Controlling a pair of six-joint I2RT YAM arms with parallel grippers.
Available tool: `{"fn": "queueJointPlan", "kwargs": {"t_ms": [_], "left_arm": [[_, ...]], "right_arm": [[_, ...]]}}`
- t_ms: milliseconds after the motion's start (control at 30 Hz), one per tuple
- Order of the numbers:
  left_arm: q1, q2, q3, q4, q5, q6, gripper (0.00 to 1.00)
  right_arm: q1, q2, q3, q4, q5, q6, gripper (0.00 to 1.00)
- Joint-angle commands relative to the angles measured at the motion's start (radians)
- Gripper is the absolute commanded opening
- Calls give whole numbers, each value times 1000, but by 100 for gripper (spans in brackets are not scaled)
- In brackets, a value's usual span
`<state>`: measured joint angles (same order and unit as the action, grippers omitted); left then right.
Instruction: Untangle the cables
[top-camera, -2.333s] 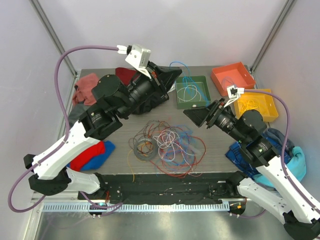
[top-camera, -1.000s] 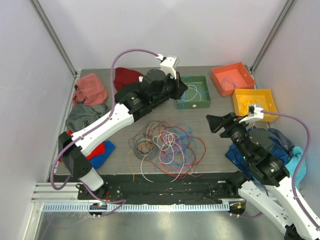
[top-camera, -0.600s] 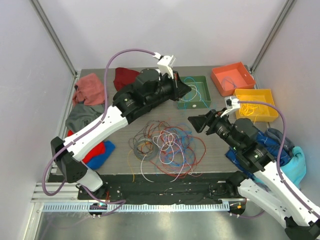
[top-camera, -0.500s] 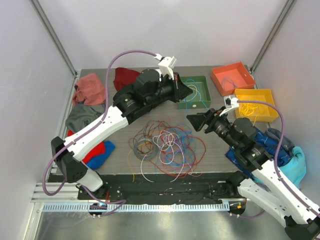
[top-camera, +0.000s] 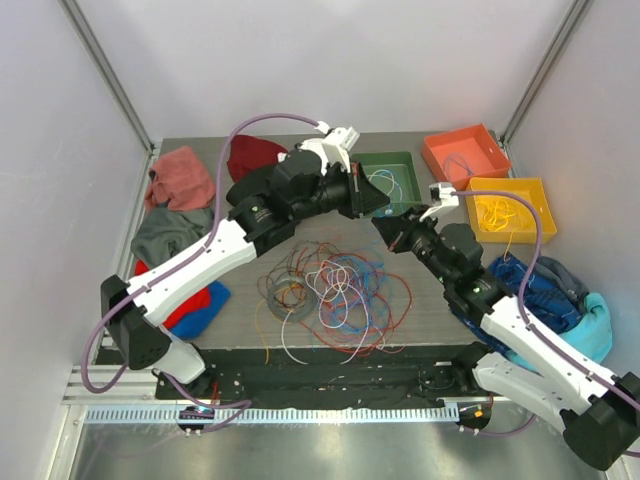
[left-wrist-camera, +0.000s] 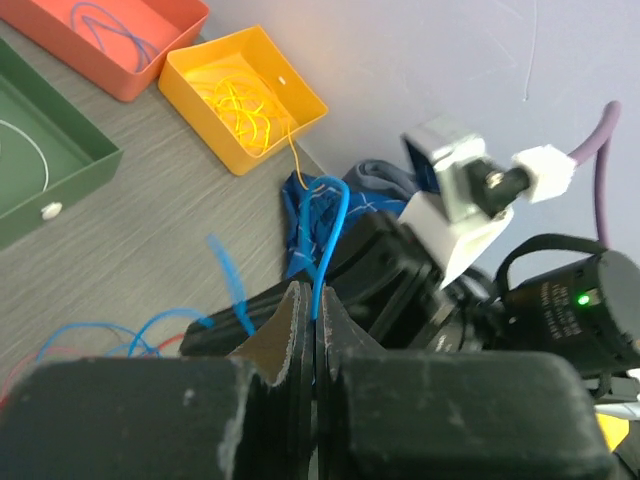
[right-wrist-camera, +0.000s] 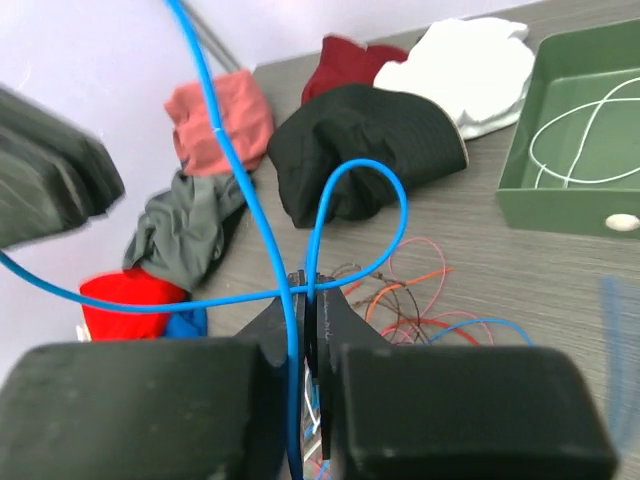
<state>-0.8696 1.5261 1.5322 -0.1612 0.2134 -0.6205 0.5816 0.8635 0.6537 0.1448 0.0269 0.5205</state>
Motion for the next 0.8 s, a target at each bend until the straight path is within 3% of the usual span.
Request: {"fn": "queueJointPlan", "kwargs": {"t_ms": [0,33,67,100,133,167,267,433,667,767], "left_arm": [[-2,-83,-43,42,-35,13,5],[-2,-90,-52,37,-52,21,13],[0,-96,-73,25,-78,31,43],[-2,-115,-87,17,-103,36,57],[-2,-124,-101,6,-167,41,84],[0,-138,-136,-12,-201,45,99],[3,-205,-234,0,-304,44,100],[6,-366,-435,38,-411,24,100],[4,-540,-630,28,-425,-28,100],[4,-610,-714,26,-399,-74,100]], "right_arm": [[0,-89,10,47,119,-19,1],[1,-118,21,23,149,-25,1],[1,-130,35,-3,166,-42,1],[0,-136,78,-70,191,-46,1],[0,-139,105,-109,215,-59,1],[1,-132,136,-138,269,-72,1],[0,-89,237,-269,365,-129,1],[-22,67,391,-298,459,-169,1],[-328,468,665,-340,340,-28,1],[-388,649,789,-343,337,-2,1]]}}
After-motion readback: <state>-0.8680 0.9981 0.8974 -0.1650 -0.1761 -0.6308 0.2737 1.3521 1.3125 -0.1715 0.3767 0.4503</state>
